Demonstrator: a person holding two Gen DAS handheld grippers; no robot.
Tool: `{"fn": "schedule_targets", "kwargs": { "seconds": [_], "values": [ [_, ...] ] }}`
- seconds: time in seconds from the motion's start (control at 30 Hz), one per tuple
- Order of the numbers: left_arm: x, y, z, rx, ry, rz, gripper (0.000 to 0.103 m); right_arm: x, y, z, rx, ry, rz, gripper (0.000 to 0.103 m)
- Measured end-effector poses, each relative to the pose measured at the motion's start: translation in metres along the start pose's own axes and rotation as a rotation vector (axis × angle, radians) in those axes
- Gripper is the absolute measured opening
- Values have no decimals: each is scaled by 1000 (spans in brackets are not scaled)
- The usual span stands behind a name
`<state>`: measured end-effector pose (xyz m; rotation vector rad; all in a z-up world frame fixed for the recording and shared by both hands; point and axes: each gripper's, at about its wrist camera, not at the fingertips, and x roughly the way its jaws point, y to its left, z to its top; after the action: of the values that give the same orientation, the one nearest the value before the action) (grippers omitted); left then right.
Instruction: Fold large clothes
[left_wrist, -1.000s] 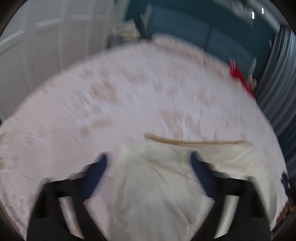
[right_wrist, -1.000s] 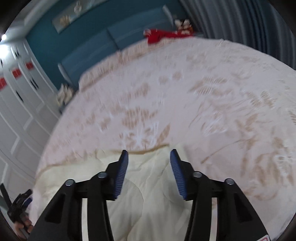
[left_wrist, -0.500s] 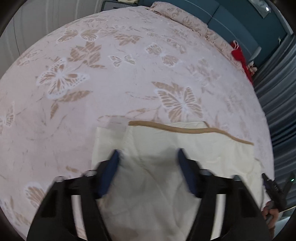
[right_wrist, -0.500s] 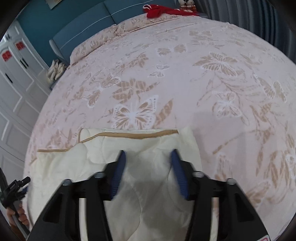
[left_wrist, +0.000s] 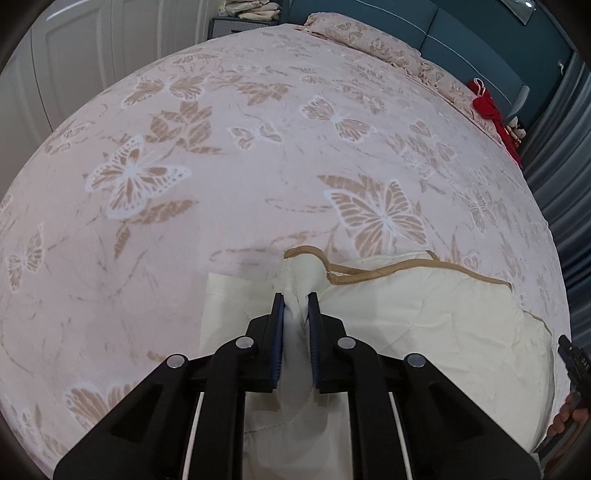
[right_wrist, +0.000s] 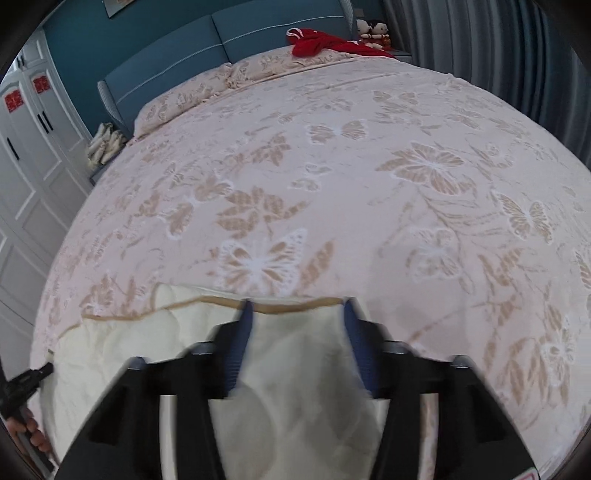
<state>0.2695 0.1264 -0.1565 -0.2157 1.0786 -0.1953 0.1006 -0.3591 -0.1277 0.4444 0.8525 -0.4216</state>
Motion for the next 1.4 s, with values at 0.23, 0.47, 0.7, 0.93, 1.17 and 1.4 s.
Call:
{"fn": "schedule_targets", "kwargs": {
  "seconds": [0.23,0.47,0.7,0.93,1.17,1.4],
  "values": [
    [-1,-2,2,-15,-7,16,12,35,0,-3,2,121,28,2],
    [-12,-2,9,12,-67,63,10,-6,1,23,36,-47,76,1],
    [23,-2,-10,51,-50,146,11,57,-7,-14,-1,82,-69,0],
    [28,-12,-19,114,-96,219,18,59,0,-16,-49,76,-112,0],
    [-62,-5,-5,-10,-245,257,51,-27,10,5,46,-91,-107,10],
    [-80,-103,12,177,-212,70,48,-42,139,-9,-176,-10,169,2]
  ]
}}
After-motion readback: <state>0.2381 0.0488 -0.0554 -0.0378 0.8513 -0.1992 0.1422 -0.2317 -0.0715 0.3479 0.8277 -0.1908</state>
